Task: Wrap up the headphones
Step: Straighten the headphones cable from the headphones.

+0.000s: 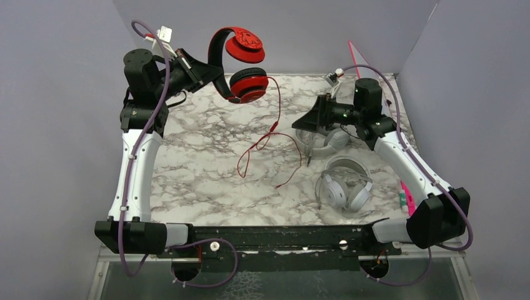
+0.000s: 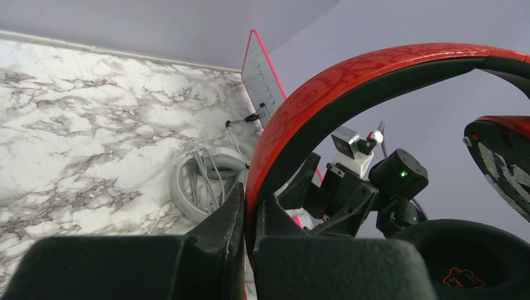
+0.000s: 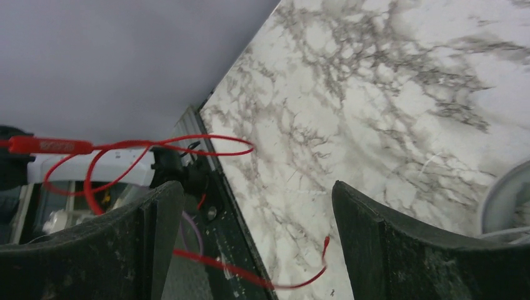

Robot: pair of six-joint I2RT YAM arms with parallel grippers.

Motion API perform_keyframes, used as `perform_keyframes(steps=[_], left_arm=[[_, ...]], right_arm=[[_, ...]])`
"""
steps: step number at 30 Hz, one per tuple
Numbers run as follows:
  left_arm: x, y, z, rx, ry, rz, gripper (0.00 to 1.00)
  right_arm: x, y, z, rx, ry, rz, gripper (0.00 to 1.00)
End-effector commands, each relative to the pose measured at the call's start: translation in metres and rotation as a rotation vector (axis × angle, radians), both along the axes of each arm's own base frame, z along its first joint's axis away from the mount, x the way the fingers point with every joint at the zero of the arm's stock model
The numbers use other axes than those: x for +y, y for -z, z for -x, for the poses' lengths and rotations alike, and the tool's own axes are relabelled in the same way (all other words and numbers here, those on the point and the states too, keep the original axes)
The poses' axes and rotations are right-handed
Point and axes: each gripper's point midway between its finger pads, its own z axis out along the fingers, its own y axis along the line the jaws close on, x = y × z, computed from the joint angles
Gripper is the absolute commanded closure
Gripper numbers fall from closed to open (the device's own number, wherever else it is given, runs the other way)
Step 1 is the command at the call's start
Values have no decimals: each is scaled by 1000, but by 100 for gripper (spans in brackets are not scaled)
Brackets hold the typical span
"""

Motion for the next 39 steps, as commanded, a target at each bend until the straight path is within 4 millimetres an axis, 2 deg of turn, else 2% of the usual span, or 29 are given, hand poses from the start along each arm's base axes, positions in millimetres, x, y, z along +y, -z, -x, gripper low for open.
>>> perform_keyframes(steps=[1, 6, 11, 16, 20, 23, 27, 33, 36, 39], left_arm=[[-9, -25, 9, -49, 54, 82, 100], [-9, -27, 10, -56, 59, 85, 100], [-10, -30, 10, -64, 68, 100, 100], [-12, -35, 11, -72, 87, 100, 100], [-11, -36, 12, -79, 75, 102, 100], [-11, -37, 12, -81, 77, 103, 100], [-11, -34, 9, -79, 72, 99, 100], [-11, -22, 3, -53, 70, 96, 100], [-10, -21, 2, -51, 65, 96, 100], [-10, -22, 0, -55, 58, 96, 100]], right_arm=[[14, -20, 37, -73, -204, -75, 7], [18, -15, 59, -52, -323, -127, 7], [31, -14, 68, -78, -375, -156, 7], [37, -22, 66, -87, -372, -176, 9], [47, -32, 63, -147, -259, -204, 8], [50, -34, 54, -116, -219, -212, 8], [66, -36, 67, -85, -290, -237, 13], [65, -42, 73, -100, -274, -221, 13], [64, -43, 73, -103, -266, -220, 13], [70, -46, 82, -95, -298, -246, 13]])
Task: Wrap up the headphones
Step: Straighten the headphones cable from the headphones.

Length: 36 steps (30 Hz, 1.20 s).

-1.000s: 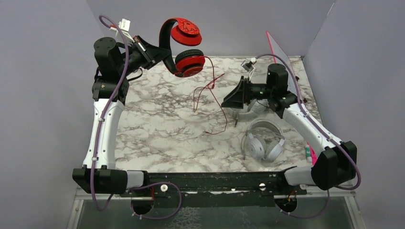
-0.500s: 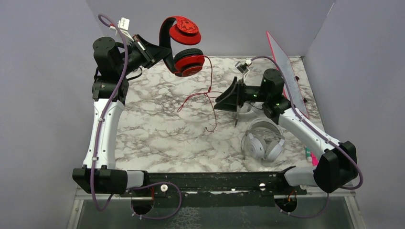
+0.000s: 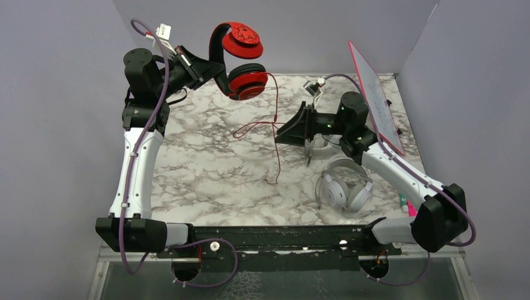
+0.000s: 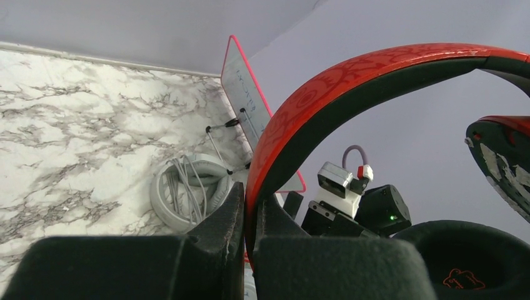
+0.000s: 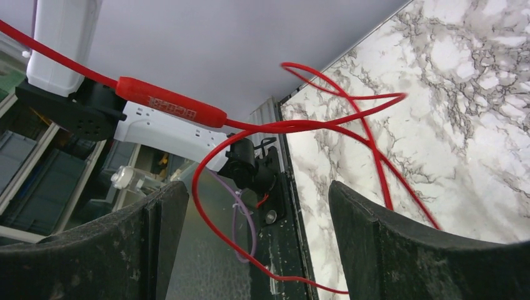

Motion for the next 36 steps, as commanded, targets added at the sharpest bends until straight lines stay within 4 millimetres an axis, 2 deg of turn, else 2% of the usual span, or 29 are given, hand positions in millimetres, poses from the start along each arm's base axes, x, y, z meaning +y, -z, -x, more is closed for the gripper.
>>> perform_keyframes(steps=[1, 5, 7, 9, 12, 15, 19, 22, 25, 27, 30, 36], left_arm=[[-2, -13, 2, -50, 10, 18, 100], [0, -12, -1, -46, -8, 10, 100], [1, -11, -2, -47, -18, 8, 100], [3, -12, -3, -50, -28, 1, 100], [7, -17, -5, -57, -62, -30, 100], [21, -38, -14, -98, -158, -82, 100], [53, -87, -24, -187, -366, -140, 100], [96, -136, -19, -293, -625, -169, 100], [139, -184, 8, -401, -873, -164, 100], [156, -209, 29, -466, -974, -159, 100], [171, -230, 49, -526, -1063, -192, 100], [206, -249, 86, -559, -1272, -271, 100]], right_arm=[[6, -23, 12, -46, -11, -50, 13], [18, -21, 16, -38, 6, -59, 14], [24, -17, 14, -30, 28, -58, 20], [30, -15, 12, -33, 41, -54, 31], [31, -3, 2, -32, 110, -16, 57], [16, 41, -16, 19, 272, 95, 78], [-3, 116, -23, 61, 378, 261, 98], [-17, 158, -22, 90, 419, 364, 100], [-26, 189, -21, 118, 435, 460, 100], [-33, 206, -22, 159, 466, 520, 100], [-36, 216, -22, 165, 474, 543, 100], [-45, 227, -21, 190, 502, 532, 100]])
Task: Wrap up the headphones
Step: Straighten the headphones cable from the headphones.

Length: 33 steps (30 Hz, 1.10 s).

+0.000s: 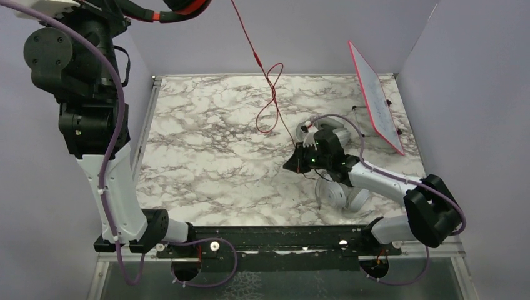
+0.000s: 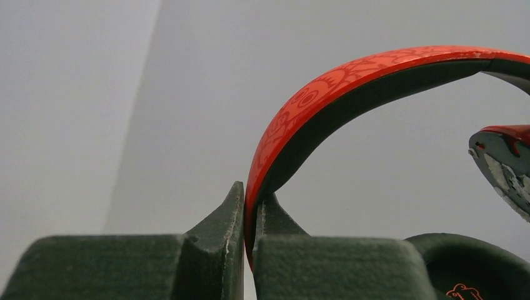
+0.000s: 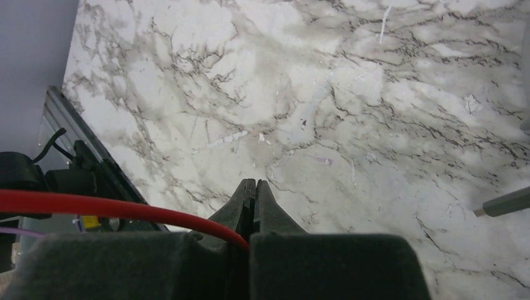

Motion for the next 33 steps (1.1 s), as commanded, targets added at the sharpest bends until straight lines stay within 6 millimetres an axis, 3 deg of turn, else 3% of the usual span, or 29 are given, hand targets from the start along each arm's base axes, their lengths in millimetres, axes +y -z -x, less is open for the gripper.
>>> perform_keyframes(steps=[1, 5, 15, 22, 25, 29, 33], left_arm=[[47, -21, 38, -51, -279, -6, 100], [56, -9, 36, 1, -349, -22, 100], [77, 33, 17, 149, -498, -62, 100], [99, 66, 4, 290, -662, -127, 100], [114, 72, 13, 342, -787, -153, 100], [131, 73, 35, 376, -936, -139, 100], [135, 72, 40, 383, -981, -135, 100]], right_arm=[[-16, 16, -1, 7, 47, 16, 100], [-33, 4, -4, -33, 98, -6, 100], [-74, -51, -7, -205, 312, -81, 100], [-142, -71, -8, -265, 619, -25, 100], [-174, -85, -5, -289, 732, 87, 100], [-218, -129, 6, -367, 900, 145, 100], [-269, -176, 22, -480, 1088, 234, 100]])
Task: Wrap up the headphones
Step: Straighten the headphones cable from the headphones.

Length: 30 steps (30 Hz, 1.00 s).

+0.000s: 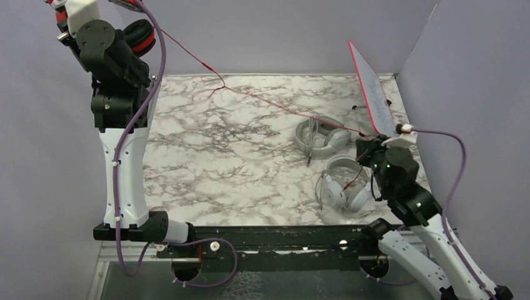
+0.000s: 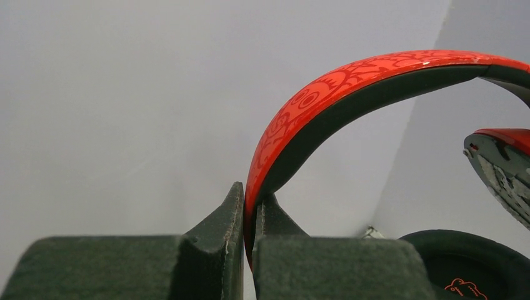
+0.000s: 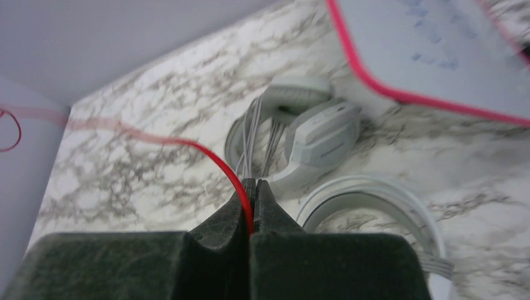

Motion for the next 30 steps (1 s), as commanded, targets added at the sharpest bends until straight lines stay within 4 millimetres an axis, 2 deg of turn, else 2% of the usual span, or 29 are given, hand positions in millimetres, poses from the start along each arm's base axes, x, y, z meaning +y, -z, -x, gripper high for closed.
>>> perform_keyframes(steps=[1, 7, 15, 20, 26, 30], left_arm=[[13, -32, 38, -139, -125, 11, 100], [13, -31, 36, -130, -133, 2, 100], [18, -27, 39, -92, -199, -24, 100], [26, -23, 39, -66, -282, -49, 100], [42, -10, 32, -24, -355, -81, 100], [42, -2, 16, -29, -307, -65, 100]], right_arm=[[-81, -42, 22, -46, 337, 170, 100], [-141, -102, 56, -120, 615, 254, 100], [-192, -176, 106, -269, 791, 385, 100], [-210, -202, 132, -348, 841, 426, 99], [-221, -232, 150, -426, 850, 480, 99], [-227, -250, 162, -468, 853, 505, 99]])
